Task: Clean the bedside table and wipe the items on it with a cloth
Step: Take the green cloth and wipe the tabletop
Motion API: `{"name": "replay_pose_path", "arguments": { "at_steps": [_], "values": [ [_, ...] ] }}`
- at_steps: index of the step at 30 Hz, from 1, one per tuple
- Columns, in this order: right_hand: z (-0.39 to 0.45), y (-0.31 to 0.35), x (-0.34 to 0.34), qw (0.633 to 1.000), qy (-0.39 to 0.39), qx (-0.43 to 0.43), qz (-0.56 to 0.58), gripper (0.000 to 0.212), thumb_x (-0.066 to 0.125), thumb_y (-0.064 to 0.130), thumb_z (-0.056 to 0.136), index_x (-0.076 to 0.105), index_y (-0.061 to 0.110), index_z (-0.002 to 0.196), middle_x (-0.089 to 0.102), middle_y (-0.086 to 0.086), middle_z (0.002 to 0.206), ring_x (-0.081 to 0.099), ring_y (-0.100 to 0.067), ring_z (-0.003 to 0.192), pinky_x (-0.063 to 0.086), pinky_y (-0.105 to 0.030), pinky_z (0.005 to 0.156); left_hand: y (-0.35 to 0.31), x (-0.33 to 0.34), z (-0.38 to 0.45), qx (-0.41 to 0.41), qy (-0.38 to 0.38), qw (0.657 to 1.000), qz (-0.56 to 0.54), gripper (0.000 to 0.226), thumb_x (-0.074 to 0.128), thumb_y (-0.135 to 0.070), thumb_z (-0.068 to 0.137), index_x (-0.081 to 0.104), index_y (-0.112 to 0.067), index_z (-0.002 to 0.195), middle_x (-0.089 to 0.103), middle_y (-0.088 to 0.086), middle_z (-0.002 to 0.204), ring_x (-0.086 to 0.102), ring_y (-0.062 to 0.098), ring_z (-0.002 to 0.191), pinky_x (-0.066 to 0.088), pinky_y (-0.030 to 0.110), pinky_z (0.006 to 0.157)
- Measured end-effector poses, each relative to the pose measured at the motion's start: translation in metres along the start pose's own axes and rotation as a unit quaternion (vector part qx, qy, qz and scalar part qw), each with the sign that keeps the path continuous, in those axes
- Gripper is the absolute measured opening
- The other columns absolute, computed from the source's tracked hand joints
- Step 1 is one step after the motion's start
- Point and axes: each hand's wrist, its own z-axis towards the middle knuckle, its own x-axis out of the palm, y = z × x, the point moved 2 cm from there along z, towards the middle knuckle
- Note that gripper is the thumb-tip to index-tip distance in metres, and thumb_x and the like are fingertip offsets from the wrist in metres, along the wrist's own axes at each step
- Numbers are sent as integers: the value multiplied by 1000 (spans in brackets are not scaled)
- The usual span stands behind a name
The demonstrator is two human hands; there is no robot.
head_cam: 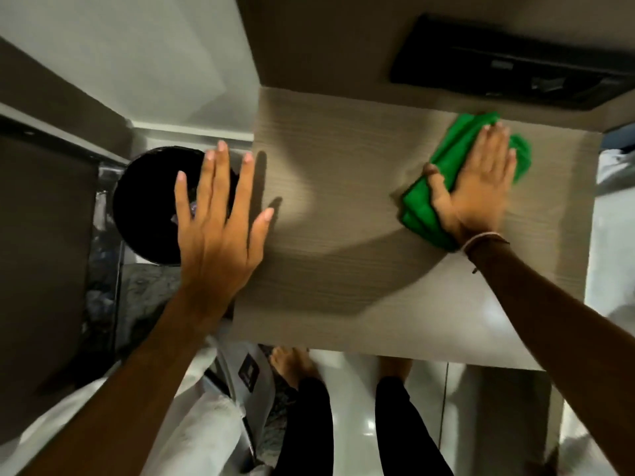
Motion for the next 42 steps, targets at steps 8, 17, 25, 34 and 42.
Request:
{"name": "replay_pose_path", "arguments": {
  "at_steps": [8, 17, 25, 34, 42],
  "values": [
    [-79, 224, 22, 938, 59, -336, 67, 100, 31, 71, 87, 26, -1, 157, 20, -23, 166, 16, -34, 156, 15, -51, 125, 21, -45, 31, -22, -12, 999, -25, 64, 13, -51, 104, 13, -15, 157, 18, 21, 164, 14, 32, 153, 15, 56, 123],
    [-200, 155, 38, 911, 36, -387, 139, 88, 48, 67, 91, 36, 9, 156, 25, -16, 166, 15, -26, 157, 16, -50, 126, -14, -51, 20, -1, -5, 999, -51, 63, 20, -50, 104, 10, -18, 157, 17, 19, 165, 13, 29, 154, 16, 54, 123],
    [-172, -53, 15, 965, 26, -258, 26, 97, 46, 76, 86, 30, 13, 158, 19, -14, 168, 14, -26, 157, 13, -49, 127, -94, -29, 17, 51, -1, 997, -60, 62, 23, -48, 105, 15, -15, 157, 22, 19, 163, 19, 30, 152, 21, 55, 121],
    [-121, -117, 5, 990, -25, -133, -34, 98, 41, 76, 89, 21, 12, 161, 15, -14, 169, 11, -29, 158, 17, -54, 125, -103, -11, -7, 71, 68, 994, -52, 67, 23, -53, 103, 17, -13, 157, 19, 17, 164, 18, 30, 153, 21, 56, 121],
    [-77, 101, 20, 967, -23, -252, 34, 103, 36, 82, 86, 32, 8, 157, 24, -21, 165, 21, -33, 155, 17, -52, 124, -21, -28, -28, 41, 48, 998, -7, 68, 28, -52, 102, 17, -13, 157, 20, 16, 164, 19, 29, 153, 24, 56, 120]
  ]
}}
